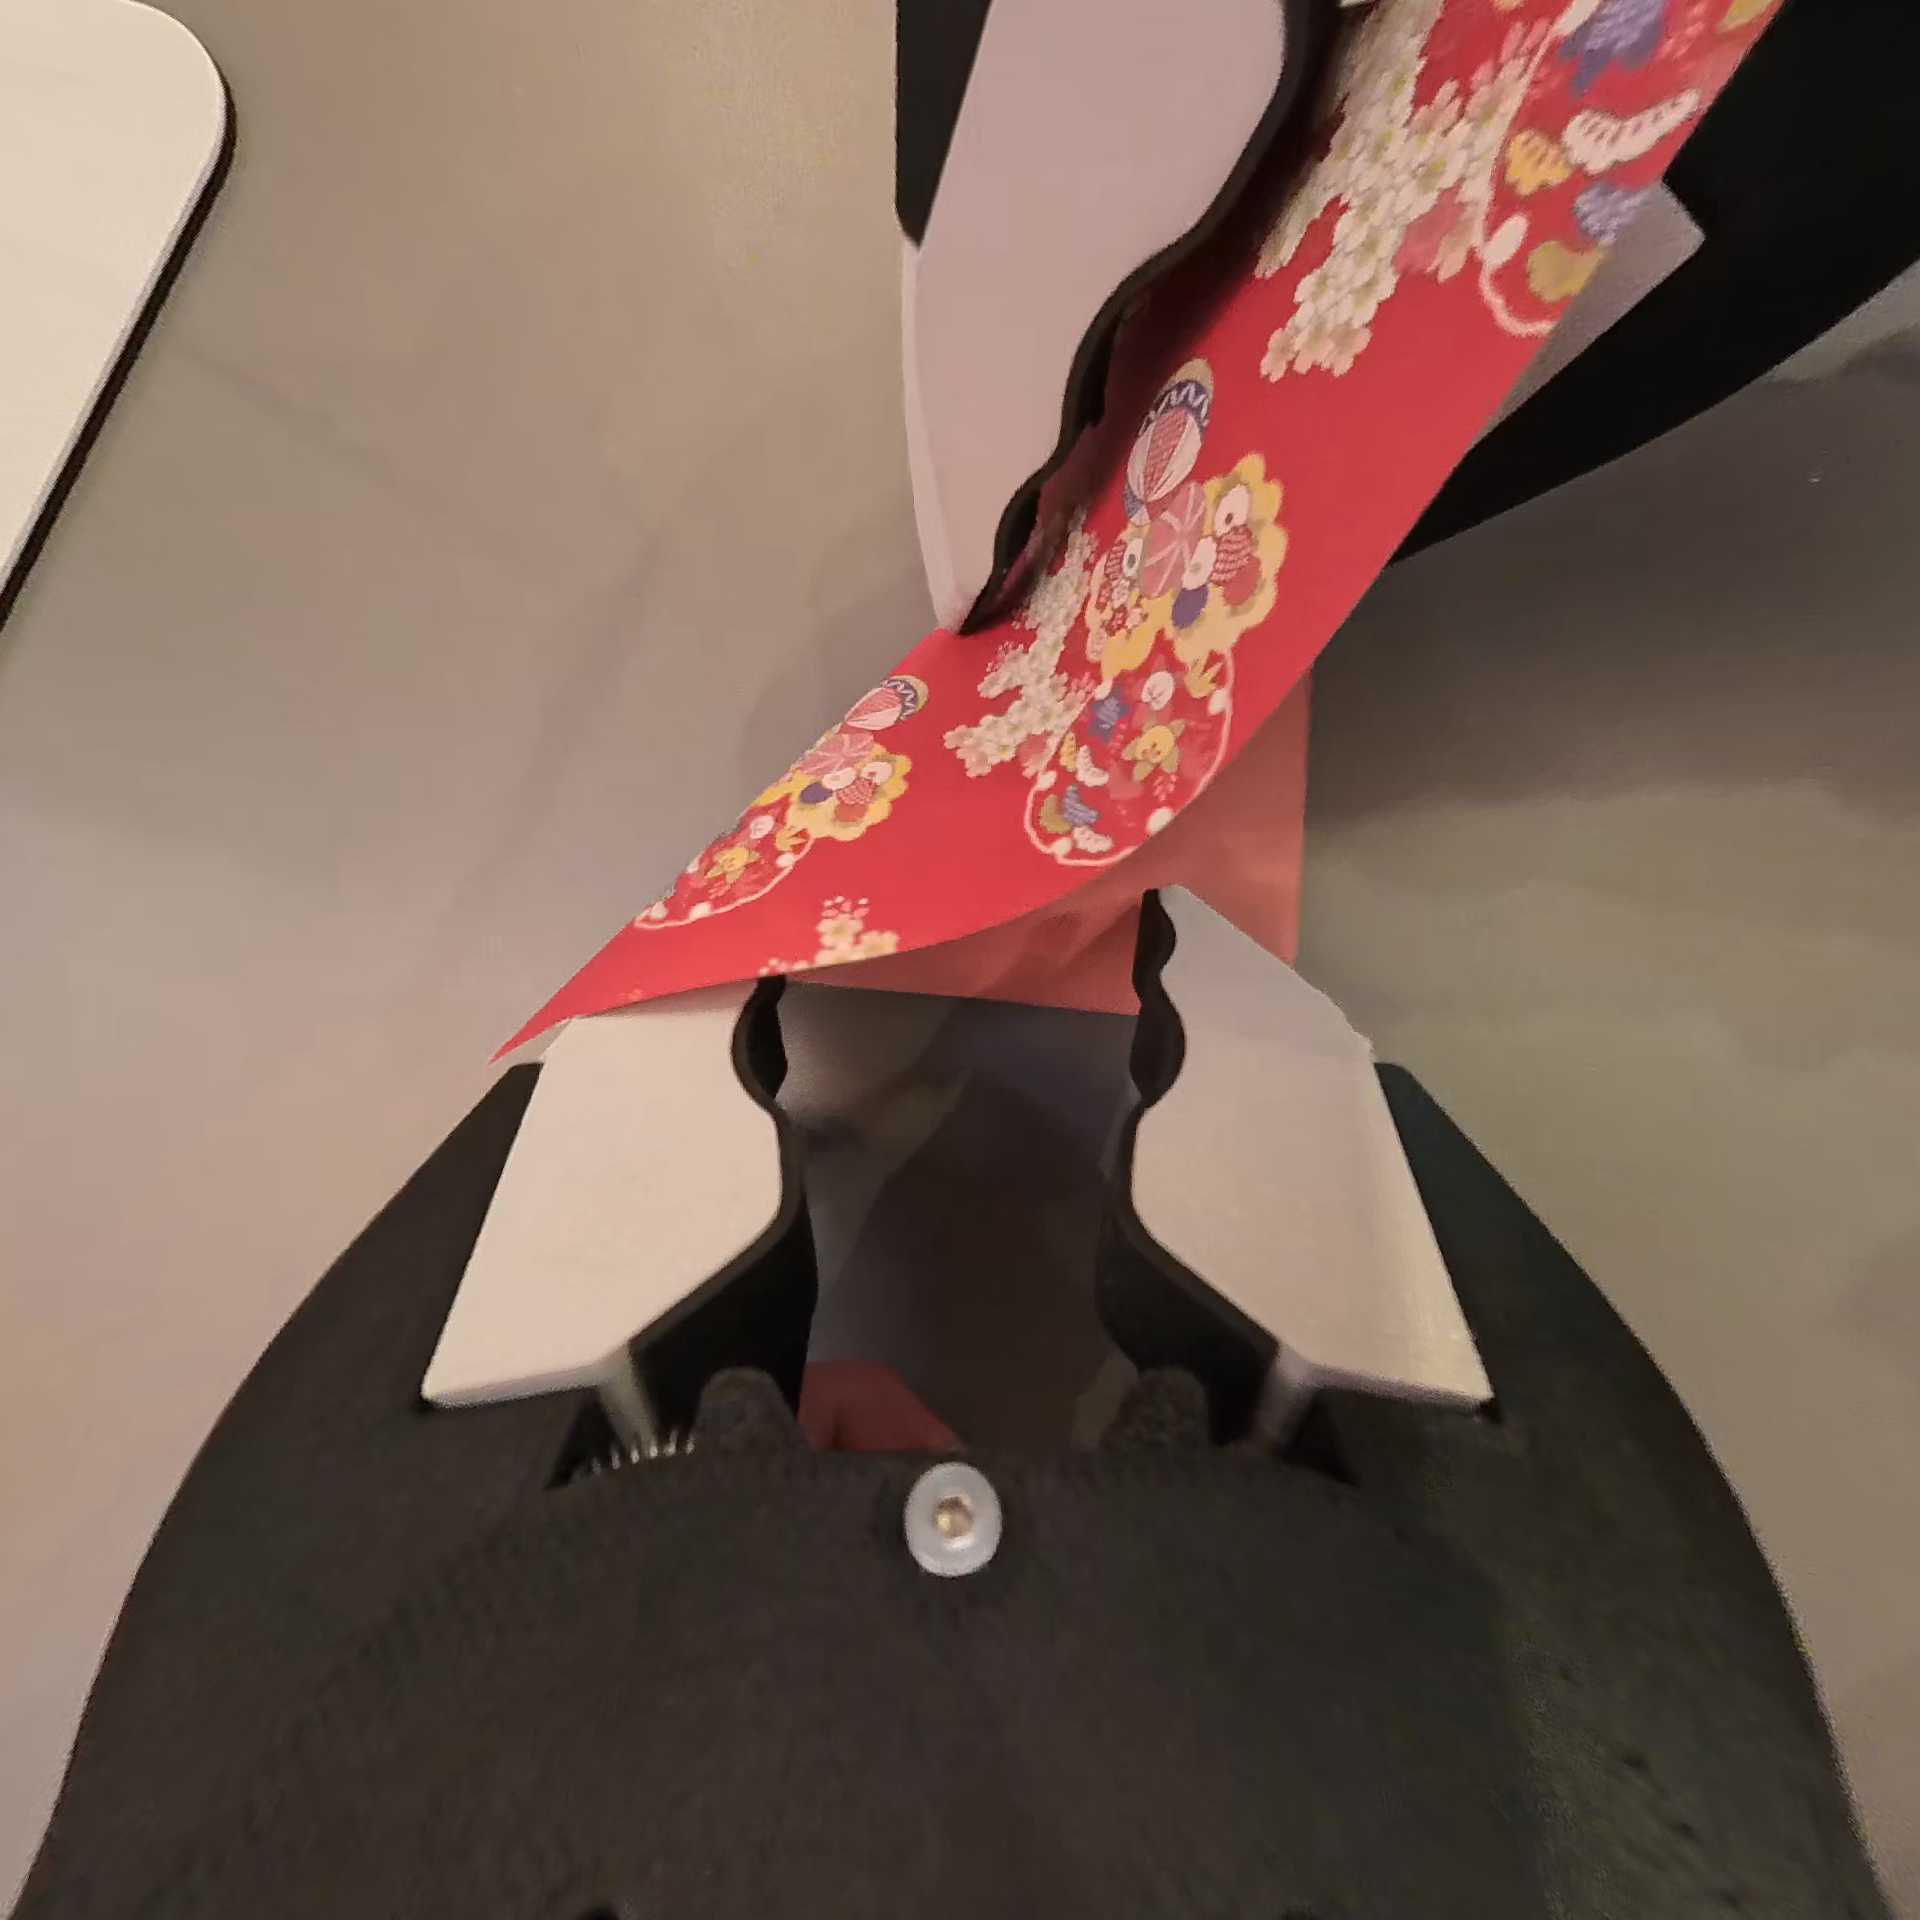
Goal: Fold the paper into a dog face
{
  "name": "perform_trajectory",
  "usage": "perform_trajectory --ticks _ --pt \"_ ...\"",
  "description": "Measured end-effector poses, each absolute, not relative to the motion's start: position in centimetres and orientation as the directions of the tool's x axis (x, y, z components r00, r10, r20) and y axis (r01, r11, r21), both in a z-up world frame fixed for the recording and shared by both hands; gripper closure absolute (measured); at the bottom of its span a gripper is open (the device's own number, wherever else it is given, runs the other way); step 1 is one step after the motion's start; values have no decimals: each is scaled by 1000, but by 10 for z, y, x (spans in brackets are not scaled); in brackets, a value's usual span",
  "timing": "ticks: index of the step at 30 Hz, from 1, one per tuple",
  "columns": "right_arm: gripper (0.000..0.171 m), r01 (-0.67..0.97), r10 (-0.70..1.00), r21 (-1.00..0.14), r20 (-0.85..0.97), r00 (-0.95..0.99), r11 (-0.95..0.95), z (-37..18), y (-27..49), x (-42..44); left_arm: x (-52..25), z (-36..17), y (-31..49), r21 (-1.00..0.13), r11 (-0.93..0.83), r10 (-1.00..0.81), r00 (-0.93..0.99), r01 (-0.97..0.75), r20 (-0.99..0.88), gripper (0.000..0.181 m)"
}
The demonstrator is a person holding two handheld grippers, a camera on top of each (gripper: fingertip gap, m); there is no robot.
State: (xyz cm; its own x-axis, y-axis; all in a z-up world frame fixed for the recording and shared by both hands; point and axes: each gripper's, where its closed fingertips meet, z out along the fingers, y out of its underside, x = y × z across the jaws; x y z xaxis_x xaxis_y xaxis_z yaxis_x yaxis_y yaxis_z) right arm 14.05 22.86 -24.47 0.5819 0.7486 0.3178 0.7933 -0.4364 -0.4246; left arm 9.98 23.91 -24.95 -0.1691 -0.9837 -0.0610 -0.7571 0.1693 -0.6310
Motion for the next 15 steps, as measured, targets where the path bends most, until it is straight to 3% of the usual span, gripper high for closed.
perform_trajectory --ticks 1,5,15 --pt "166 791 749 -426 314 584 -439 -245 228 141 100 -249 240 -634 177 -983 -172 -752 -71 117" --pt "164 781 749 -432 294 594 -451 -246 228 140 101 -249 241 -643 182 -982 -168 -744 -84 115" --pt "137 773 773 -442 236 590 -455 -242 221 134 102 -249 242 -647 187 -981 -170 -739 -89 113"
